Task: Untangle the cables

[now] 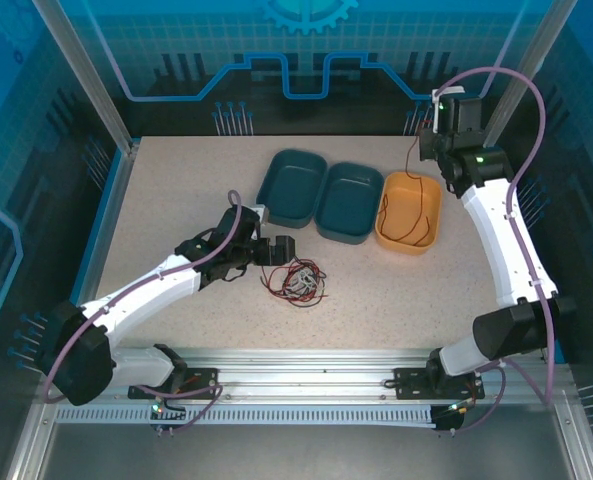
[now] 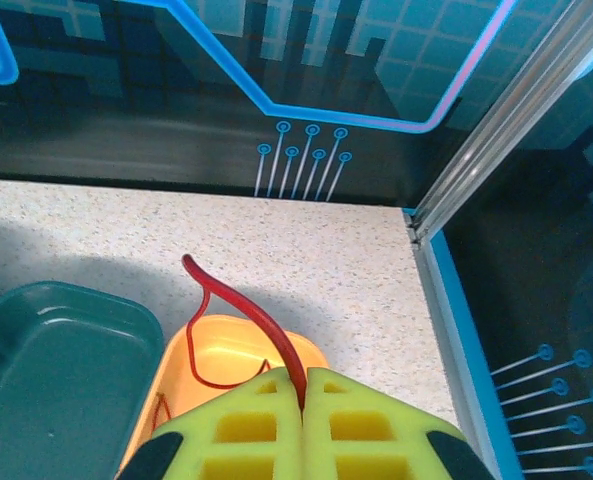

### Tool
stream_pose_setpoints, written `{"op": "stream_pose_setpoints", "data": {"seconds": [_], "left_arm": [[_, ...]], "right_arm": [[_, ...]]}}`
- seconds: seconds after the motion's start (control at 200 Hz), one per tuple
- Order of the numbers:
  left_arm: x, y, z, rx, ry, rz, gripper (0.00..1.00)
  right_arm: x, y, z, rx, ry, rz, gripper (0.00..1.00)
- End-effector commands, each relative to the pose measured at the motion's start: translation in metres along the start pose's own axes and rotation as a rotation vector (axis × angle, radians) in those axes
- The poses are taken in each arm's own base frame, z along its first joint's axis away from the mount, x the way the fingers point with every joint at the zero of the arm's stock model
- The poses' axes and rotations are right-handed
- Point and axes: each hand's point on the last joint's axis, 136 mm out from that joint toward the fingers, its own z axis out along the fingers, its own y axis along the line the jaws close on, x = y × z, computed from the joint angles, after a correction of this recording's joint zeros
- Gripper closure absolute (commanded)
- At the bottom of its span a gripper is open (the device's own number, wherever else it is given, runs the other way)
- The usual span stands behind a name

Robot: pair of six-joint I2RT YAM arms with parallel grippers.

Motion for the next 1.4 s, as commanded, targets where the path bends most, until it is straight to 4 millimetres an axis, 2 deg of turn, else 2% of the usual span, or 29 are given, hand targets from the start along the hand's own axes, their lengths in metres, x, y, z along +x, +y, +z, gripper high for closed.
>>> {"op": "stream_pose_setpoints", "data": {"seconds": [0.0,0.115,0.275,0.67,0.991,1.146,1.241,1.391], "left_arm": [[-0.003,0.002,0.0,0.001,-0.014,-0.016,0.01],[-0.001,0.002,0.002,0.003,-0.009,-0.018,0.01],[0.003,0.004,0.005,0.003,0.002,-0.021,0.01],[0.006,0.003,0.01,0.014,0.018,-0.029,0.01],[0.008,0.003,0.012,0.015,0.025,-0.031,0.01],[0.009,0.001,0.014,0.026,0.031,-0.033,0.01],[0.01,-0.001,0.016,0.035,0.036,-0.039,0.01],[0.01,-0.003,0.018,0.047,0.043,-0.043,0.01]], "right_arm": [[0.005,0.006,0.012,-0.023,0.001,0.056,1.0],[0.029,0.009,0.018,-0.025,0.047,0.066,1.0],[0.06,0.01,0.016,-0.024,0.107,0.082,1.0],[0.132,-0.002,0.011,-0.016,0.324,0.117,1.0],[0.171,-0.001,-0.015,-0.05,0.532,0.091,1.0],[0.189,-0.002,-0.02,-0.047,0.65,0.035,1.0],[0.197,0.0,-0.017,-0.046,0.707,0.014,1.0],[0.208,0.005,0.0,-0.032,0.785,0.001,1.0]]}}
